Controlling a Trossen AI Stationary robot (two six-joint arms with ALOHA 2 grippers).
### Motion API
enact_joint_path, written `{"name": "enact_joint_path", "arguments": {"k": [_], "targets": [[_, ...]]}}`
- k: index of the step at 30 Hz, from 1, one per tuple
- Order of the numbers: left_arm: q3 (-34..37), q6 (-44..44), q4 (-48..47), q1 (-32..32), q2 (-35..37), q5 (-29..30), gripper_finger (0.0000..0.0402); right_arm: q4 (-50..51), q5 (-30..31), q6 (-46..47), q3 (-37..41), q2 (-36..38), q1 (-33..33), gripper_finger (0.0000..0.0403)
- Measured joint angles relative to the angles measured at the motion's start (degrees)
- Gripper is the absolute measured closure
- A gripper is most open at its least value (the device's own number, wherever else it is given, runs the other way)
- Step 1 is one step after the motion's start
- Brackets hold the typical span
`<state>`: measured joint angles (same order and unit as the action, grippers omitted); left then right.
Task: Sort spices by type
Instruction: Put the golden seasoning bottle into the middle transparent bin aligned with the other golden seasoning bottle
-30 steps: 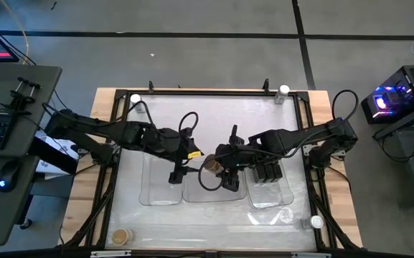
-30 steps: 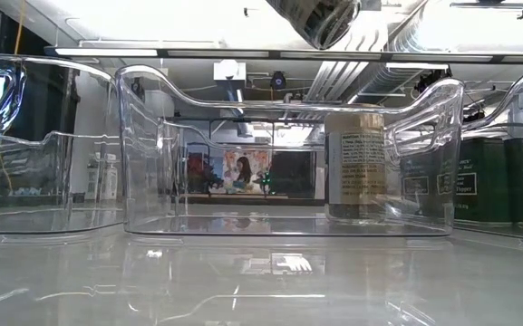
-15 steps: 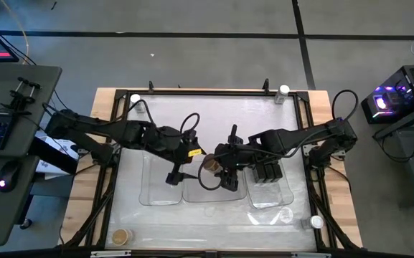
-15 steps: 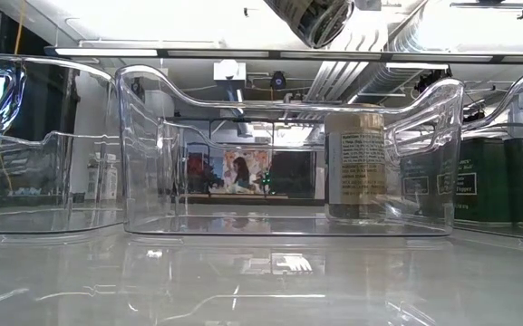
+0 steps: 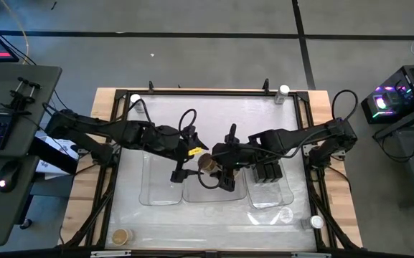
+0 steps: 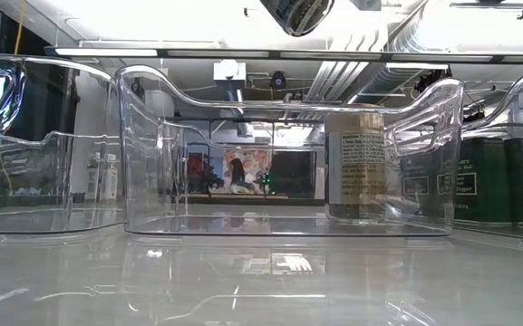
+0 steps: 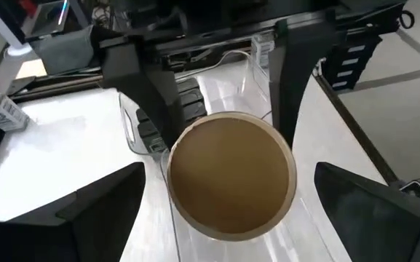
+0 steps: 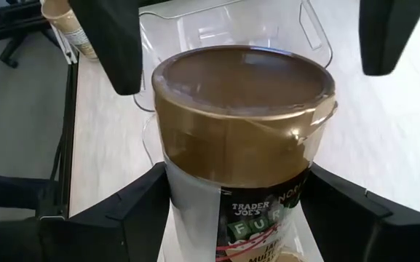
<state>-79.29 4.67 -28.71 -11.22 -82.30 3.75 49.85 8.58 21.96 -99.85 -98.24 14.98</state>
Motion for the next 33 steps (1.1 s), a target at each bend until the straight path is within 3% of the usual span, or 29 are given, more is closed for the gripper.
{"name": "enact_joint_path", "arguments": {"k": [9, 18, 23, 28, 33], "targets": [[0.0, -5.51, -0.68, 0.46, -0.02, -0.5, 0.0016, -2.85, 0.72, -3.02, 0.0, -0.02, 0.0, 0.0138], [0.0, -5.56, -0.03, 0.48, -0.04, -2.22, 0.0016, -4.38, 1.36, -4.32, 0.22, -0.04, -0.36, 0.0138], [0.0, -5.55, 0.26, 0.48, -0.41, -0.28, 0.0024, -4.55, 1.44, -4.43, 0.28, -0.04, -0.52, 0.0138], [-0.02, -5.53, 0.67, 0.48, -0.46, 0.8, 0.0073, -4.56, 1.5, -4.46, 0.28, -0.04, -0.5, 0.0138], [-0.02, -5.45, 0.19, 0.45, -0.46, 1.03, 0.0159, -4.4, 1.97, -5.07, 0.33, -0.09, -0.49, 0.0137]]}}
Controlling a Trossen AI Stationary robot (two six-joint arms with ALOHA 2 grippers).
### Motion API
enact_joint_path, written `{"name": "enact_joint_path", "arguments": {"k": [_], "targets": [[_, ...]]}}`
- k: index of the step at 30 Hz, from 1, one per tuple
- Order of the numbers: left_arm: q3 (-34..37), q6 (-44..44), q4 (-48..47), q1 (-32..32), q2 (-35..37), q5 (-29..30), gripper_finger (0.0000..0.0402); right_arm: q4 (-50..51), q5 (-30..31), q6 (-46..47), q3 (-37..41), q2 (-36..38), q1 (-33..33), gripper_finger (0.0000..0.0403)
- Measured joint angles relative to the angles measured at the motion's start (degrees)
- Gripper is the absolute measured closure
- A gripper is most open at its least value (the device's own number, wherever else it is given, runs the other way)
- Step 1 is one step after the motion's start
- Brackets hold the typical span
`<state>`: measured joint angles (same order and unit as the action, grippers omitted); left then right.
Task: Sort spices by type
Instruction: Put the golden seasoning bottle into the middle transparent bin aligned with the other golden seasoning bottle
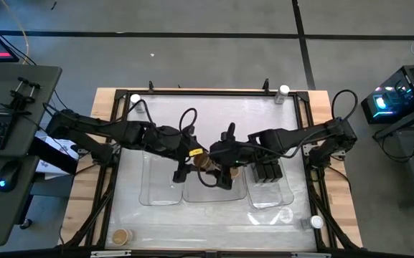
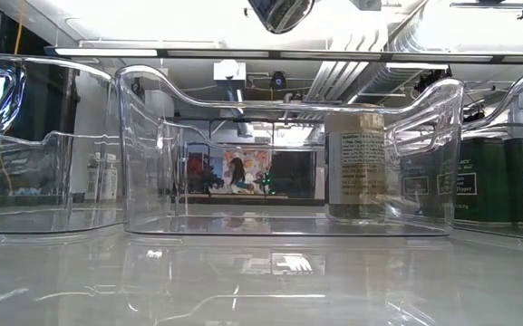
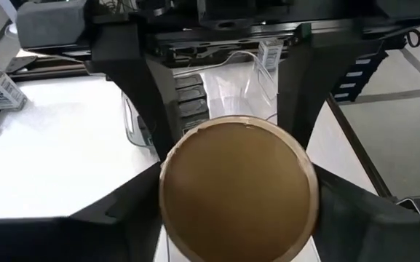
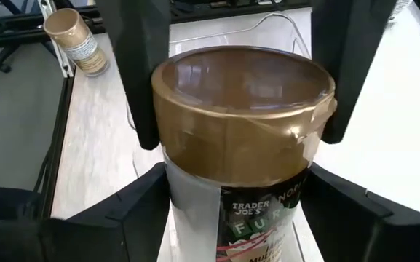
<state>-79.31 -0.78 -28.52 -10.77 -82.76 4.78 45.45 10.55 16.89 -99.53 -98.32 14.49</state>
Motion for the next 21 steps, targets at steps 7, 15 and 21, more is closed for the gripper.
{"name": "enact_joint_path", "arguments": {"k": [7, 15, 21], "targets": [[0.04, 0.9, -4.18, 0.75, 0.11, 2.5, 0.0165, 3.44, 2.96, 1.6, -1.85, 0.05, 0.01, 0.0092], [0.04, 0.84, -11.01, 3.07, 0.63, 3.93, 0.0165, 20.55, 10.98, 6.4, -9.34, 0.28, -0.25, 0.0083], [5.75, 1.33, -4.25, 2.86, 0.42, -0.45, 0.0165, 33.19, 15.45, 15.23, -10.06, 2.55, 2.15, 0.0082]]}}
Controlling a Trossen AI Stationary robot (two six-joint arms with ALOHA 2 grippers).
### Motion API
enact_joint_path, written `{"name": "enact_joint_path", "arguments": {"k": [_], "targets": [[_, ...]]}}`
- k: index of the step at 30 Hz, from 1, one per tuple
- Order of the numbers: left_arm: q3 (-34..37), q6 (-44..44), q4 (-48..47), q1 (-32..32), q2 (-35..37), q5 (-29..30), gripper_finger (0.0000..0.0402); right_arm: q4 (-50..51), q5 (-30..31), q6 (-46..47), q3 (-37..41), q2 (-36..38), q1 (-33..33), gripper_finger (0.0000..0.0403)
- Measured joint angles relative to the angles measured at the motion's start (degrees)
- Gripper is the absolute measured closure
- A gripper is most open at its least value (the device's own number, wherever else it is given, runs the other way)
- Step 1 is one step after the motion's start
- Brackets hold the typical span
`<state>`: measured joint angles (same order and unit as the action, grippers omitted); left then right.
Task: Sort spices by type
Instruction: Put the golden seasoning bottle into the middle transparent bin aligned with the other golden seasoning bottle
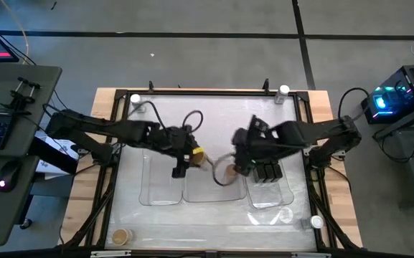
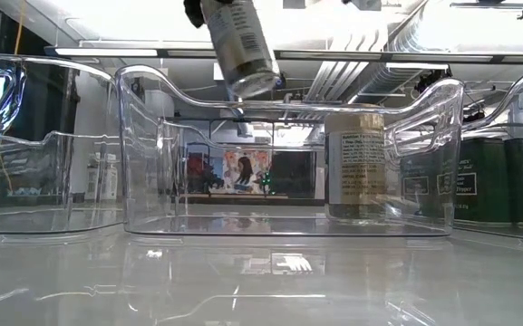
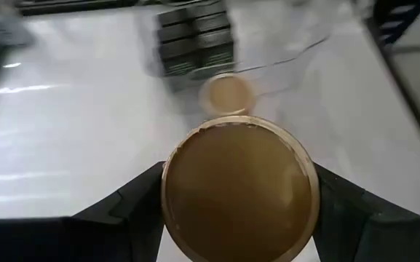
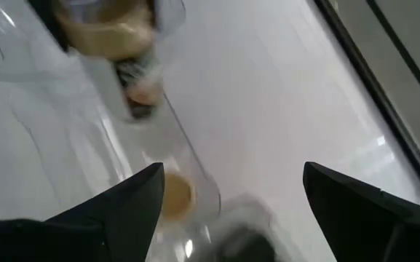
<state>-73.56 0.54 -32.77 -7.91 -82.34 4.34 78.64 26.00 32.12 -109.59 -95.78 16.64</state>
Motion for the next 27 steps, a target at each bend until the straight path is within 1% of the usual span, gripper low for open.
{"name": "enact_joint_path", "arguments": {"k": [3, 4, 7, 10, 13, 15, 17, 20, 24, 27], "targets": [[4.55, -2.93, 8.43, -0.56, -0.69, -1.89, 0.0165, 4.53, 0.76, 8.59, 4.0, 2.99, 3.21, 0.0082], [5.14, -3.4, 9.64, -0.58, -1.23, -2.27, 0.0165, 5.35, 1.13, 12.21, 5.96, 4.32, 4.56, 0.0082], [4.95, -3.28, 9.1, -0.31, -3.29, -1.47, 0.0165, 6.7, 2.47, 24.53, 12.84, 8.72, 8.76, 0.0081], [3.09, -0.54, 7.75, -0.29, -5.89, -0.31, 0.0165, 6.65, 2.28, 36.62, 19.92, 12.52, 12.0, 0.0081], [1.52, 2.07, 6.75, -0.34, -9.39, -0.45, 0.0165, 3.9, 2.18, 44.17, 25.1, 14.83, 14.14, 0.0081], [0.83, 3.76, 6.33, -0.56, -12.03, -2.05, 0.0165, 2.64, 2.1, 46.77, 26.79, 15.55, 15.08, 0.0081], [0.13, 4.52, 6.14, -0.85, -14.04, -2.91, 0.0165, 1.47, 1.97, 47.41, 27.2, 15.64, 15.46, 0.0081], [-0.74, 6.36, 7.96, -0.94, -16.23, -2.37, 0.0165, 0.93, 2.02, 46.65, 27.22, 15.6, 15.33, 0.0081], [-0.61, 6.62, 10.29, 0.08, -19.59, -1.93, 0.0165, 0.84, 2.53, 45.63, 27.22, 15.59, 14.38, 0.0081], [-0.64, 6.63, 10.78, 0.66, -20.41, -1.46, 0.0165, 0.69, 2.52, 44.41, 27.22, 15.59, 13.71, 0.008]]}}
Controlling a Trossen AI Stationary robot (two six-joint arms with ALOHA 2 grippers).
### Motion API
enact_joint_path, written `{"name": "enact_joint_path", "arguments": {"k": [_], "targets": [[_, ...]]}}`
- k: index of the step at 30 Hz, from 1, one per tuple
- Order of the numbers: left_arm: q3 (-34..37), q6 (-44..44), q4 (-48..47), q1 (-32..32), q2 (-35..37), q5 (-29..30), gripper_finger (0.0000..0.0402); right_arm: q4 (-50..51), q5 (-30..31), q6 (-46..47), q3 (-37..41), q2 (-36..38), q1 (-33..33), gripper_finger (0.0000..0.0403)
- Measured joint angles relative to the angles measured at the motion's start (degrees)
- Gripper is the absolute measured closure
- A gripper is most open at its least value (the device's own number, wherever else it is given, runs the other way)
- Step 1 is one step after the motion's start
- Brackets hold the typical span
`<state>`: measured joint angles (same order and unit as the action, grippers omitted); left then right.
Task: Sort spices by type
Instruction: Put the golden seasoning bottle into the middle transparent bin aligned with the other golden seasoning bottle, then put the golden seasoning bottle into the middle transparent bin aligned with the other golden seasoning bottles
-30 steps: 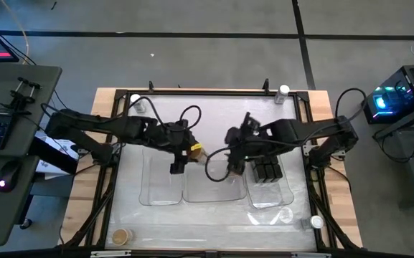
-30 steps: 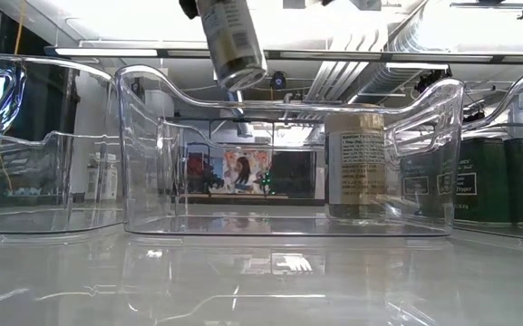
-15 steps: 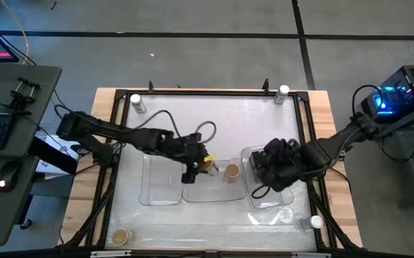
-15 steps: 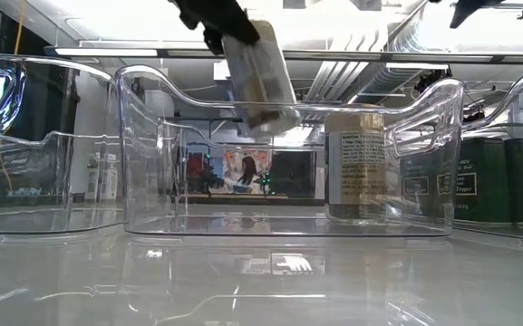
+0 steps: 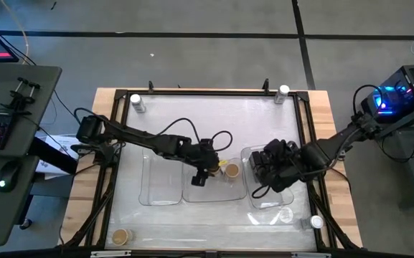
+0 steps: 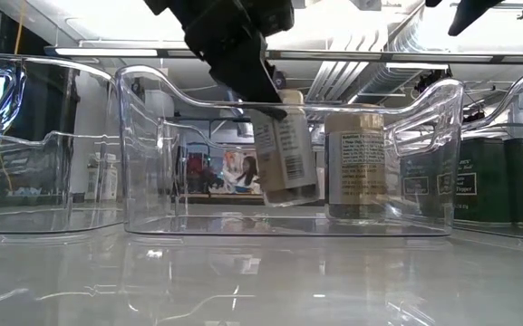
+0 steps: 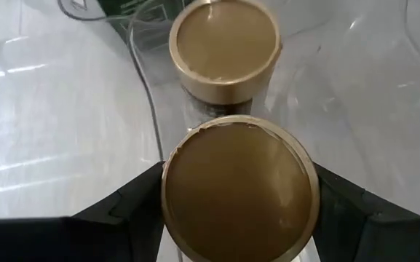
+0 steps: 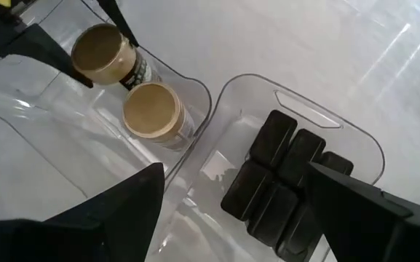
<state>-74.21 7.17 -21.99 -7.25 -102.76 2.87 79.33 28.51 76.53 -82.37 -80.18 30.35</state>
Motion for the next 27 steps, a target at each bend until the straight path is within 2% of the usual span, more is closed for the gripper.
{"name": "enact_joint_path", "arguments": {"k": [6, 11, 14, 20, 23, 27], "targets": [[-0.12, -0.07, 1.7, 0.03, -0.33, -0.54, 0.0164, -0.61, 0.07, -2.42, 0.0, 0.0, -0.72, 0.008], [-0.14, -0.97, 4.04, 0.03, -0.25, -1.36, 0.0074, -1.28, 0.37, -3.51, 0.0, 0.0, -1.36, 0.008], [-0.18, -1.06, 4.37, 0.03, -0.2, -1.38, 0.0042, -1.29, 0.46, -4.42, 0.0, 0.0, -1.51, 0.008], [-0.16, -1.77, 1.79, 0.05, 0.95, -1.38, 0.0037, -1.89, 0.46, -5.54, 0.0, -0.02, -1.51, 0.008], [-0.16, -3.75, 0.37, 0.56, 5.0, -1.44, 0.0038, -5.17, 1.25, -7.7, 0.0, -0.02, -1.53, 0.0081], [-0.21, -7.17, -7.05, 1.38, 13.08, -1.39, 0.0039, -13.72, 3.19, -12.56, -0.02, -0.09, -3.08, 0.0081]]}}
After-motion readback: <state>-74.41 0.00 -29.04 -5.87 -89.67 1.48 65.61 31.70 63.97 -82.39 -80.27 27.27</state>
